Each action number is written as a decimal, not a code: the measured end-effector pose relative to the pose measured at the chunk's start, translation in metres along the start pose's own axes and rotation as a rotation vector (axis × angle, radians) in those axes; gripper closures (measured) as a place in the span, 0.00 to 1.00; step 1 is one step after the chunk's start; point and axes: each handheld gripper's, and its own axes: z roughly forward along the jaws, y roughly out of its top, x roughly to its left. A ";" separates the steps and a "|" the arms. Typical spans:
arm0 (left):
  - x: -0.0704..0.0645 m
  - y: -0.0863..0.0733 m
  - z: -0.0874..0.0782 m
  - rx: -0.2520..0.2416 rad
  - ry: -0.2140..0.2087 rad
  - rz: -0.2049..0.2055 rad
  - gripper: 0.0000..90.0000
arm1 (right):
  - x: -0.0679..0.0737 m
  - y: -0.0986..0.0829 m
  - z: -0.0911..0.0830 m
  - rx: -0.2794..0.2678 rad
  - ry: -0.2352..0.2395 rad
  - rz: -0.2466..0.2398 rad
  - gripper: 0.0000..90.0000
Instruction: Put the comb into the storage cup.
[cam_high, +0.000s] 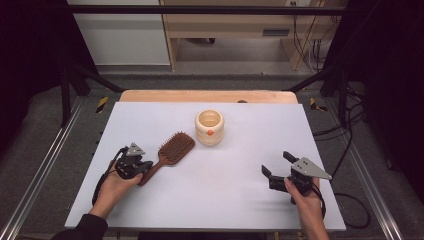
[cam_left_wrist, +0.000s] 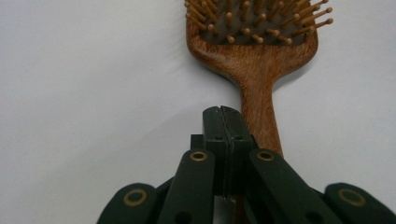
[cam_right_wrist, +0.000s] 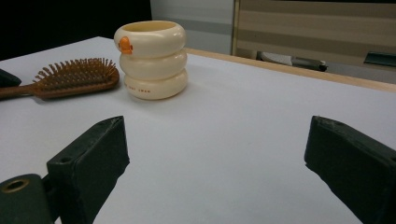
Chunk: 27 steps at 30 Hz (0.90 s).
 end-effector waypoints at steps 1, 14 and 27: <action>-0.001 0.000 0.000 0.004 -0.001 0.001 1.00 | 0.000 0.000 0.000 0.001 0.000 0.001 0.07; -0.005 0.020 -0.015 0.012 0.001 0.010 1.00 | 0.000 0.000 0.001 0.005 0.001 0.004 0.07; -0.024 0.049 -0.010 0.140 0.008 0.051 0.38 | 0.000 0.000 0.001 0.005 0.004 -0.004 0.07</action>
